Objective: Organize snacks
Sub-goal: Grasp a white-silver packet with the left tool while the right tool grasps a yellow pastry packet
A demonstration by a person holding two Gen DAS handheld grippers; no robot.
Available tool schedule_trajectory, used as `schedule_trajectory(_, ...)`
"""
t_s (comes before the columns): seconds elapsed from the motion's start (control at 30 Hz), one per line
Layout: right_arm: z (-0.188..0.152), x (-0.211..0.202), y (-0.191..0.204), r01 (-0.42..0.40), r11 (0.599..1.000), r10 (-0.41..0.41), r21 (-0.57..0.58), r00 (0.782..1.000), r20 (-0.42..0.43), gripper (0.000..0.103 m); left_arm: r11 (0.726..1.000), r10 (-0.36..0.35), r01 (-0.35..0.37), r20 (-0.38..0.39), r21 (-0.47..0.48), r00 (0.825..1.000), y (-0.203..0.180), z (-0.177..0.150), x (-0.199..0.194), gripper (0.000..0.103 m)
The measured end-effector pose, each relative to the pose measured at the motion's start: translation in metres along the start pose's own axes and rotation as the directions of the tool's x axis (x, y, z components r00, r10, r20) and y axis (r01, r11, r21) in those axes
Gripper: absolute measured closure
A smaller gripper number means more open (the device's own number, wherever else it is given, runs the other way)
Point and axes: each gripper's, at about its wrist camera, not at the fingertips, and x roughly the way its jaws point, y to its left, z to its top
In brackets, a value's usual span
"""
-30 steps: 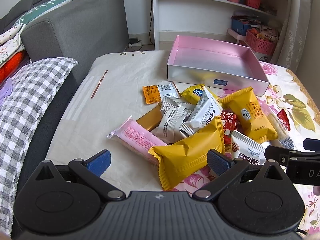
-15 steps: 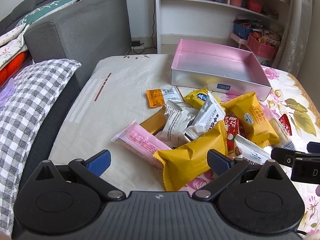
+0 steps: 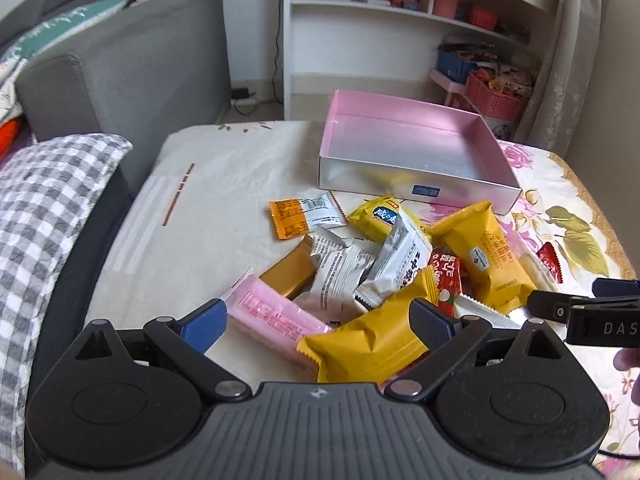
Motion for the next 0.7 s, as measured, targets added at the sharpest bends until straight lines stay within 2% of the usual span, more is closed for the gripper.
schedule_trajectory(0.17, 0.027, 0.004, -0.004, -0.056, 0.998, 0.056, 0.0, 0.998, -0.019, 0.0, 0.997, -0.077, 0.075, -0.068, -0.024, 0.995, 0.006, 0.016, 0.018, 0.013)
schedule_trajectory(0.27, 0.032, 0.011, -0.011, -0.138, 0.989, 0.138, 0.046, 0.99, 0.0, 0.0, 0.992, -0.124, 0.123, -0.024, -0.012, 0.992, 0.009, 0.017, 0.026, 0.019)
schedule_trajectory(0.33, 0.029, 0.021, -0.017, -0.178, 0.98, 0.179, 0.088, 0.984, -0.001, 0.0, 0.987, -0.163, 0.163, -0.007, -0.009, 0.987, 0.011, 0.015, 0.032, 0.027)
schedule_trajectory(0.4, 0.029, 0.031, -0.018, -0.192, 0.977, 0.196, 0.095, 0.98, -0.037, 0.002, 0.974, -0.228, 0.229, -0.023, 0.002, 0.973, 0.01, 0.016, 0.039, 0.038)
schedule_trajectory(0.5, 0.032, 0.038, -0.018, -0.2, 0.977, 0.203, 0.075, 0.979, -0.029, 0.008, 0.958, -0.283, 0.284, -0.037, 0.029, 0.959, 0.005, 0.018, 0.046, 0.048)
schedule_trajectory(0.57, 0.034, 0.043, -0.019, -0.204, 0.976, 0.206, 0.075, 0.978, -0.031, 0.015, 0.954, -0.291, 0.294, -0.05, 0.065, 0.955, -0.001, 0.019, 0.051, 0.052)
schedule_trajectory(0.7, 0.036, 0.053, -0.018, -0.212, 0.974, 0.217, 0.074, 0.975, -0.054, 0.031, 0.948, -0.293, 0.3, -0.075, 0.11, 0.953, -0.009, 0.022, 0.061, 0.07)
